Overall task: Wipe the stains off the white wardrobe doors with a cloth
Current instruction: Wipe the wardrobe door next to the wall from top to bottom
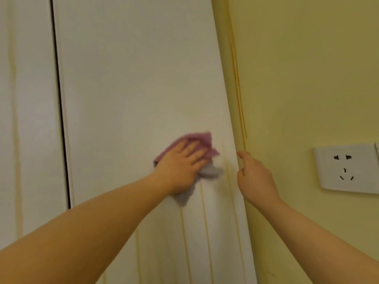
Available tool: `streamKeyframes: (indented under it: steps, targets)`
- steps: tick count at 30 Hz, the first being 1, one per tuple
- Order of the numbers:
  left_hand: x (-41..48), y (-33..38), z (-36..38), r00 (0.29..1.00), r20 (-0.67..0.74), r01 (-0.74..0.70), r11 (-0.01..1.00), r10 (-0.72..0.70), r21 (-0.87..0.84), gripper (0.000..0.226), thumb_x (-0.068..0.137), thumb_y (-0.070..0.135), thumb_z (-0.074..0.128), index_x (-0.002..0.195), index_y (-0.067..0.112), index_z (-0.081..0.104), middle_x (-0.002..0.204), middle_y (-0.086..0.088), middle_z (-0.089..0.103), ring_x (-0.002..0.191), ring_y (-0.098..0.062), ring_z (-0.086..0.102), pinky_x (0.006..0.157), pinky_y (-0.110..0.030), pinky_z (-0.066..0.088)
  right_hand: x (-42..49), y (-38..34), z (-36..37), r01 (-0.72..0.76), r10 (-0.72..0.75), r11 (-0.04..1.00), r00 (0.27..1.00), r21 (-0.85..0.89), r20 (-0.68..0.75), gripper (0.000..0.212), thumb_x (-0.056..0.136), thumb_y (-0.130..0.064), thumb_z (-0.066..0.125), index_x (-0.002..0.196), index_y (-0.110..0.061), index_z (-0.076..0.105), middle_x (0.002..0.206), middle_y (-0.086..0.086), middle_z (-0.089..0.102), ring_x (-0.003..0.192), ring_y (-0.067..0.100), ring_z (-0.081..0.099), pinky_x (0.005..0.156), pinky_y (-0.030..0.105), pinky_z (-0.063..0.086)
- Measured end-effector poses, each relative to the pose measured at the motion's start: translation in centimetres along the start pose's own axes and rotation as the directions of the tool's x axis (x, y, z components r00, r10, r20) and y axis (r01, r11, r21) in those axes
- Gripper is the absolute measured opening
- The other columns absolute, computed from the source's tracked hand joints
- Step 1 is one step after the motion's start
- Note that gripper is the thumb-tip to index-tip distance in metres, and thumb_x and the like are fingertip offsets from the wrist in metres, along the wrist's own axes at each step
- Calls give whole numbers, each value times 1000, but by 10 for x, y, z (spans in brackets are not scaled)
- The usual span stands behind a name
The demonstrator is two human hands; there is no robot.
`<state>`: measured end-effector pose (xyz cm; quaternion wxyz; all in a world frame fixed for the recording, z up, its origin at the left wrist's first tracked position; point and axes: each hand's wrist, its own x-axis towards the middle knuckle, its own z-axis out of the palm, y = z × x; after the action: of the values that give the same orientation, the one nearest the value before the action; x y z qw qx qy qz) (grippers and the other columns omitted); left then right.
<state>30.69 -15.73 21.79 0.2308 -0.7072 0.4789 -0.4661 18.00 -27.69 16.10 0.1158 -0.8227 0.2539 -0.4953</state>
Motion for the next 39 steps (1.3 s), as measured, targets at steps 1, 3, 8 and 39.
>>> streamKeyframes:
  steps: [1,3,8,39]
  targets:
    - [-3,9,5,989,64,-132,991,131,25,54,102,37,23,152,23,6,160,0,-2,146,-27,-9,113,-40,-16,-1,1,1,-17,17,1000,1000,1,12,55,90,-3,34,143,-15,26,135,10,48,119,29,46,97,36,36]
    - [3,8,9,986,52,-161,987,160,18,53,102,35,24,152,25,11,160,2,1,146,-24,-6,113,-37,-15,-3,5,2,-35,35,999,999,13,22,56,90,-2,33,143,-15,25,138,7,46,119,29,46,98,35,36]
    - [21,17,11,991,-31,129,991,-130,-29,57,102,39,20,152,21,-2,159,-3,-12,144,-27,-16,109,-40,-22,-6,19,11,-67,68,997,997,-35,27,55,88,-3,34,141,-15,25,131,9,52,113,33,50,92,37,39]
    - [44,75,34,964,52,-259,965,260,-26,58,99,40,36,151,26,15,160,3,4,146,-25,-6,113,-39,-16,-4,39,14,-96,114,976,990,-196,79,38,91,-11,39,128,-17,44,132,4,49,121,25,44,93,33,34]
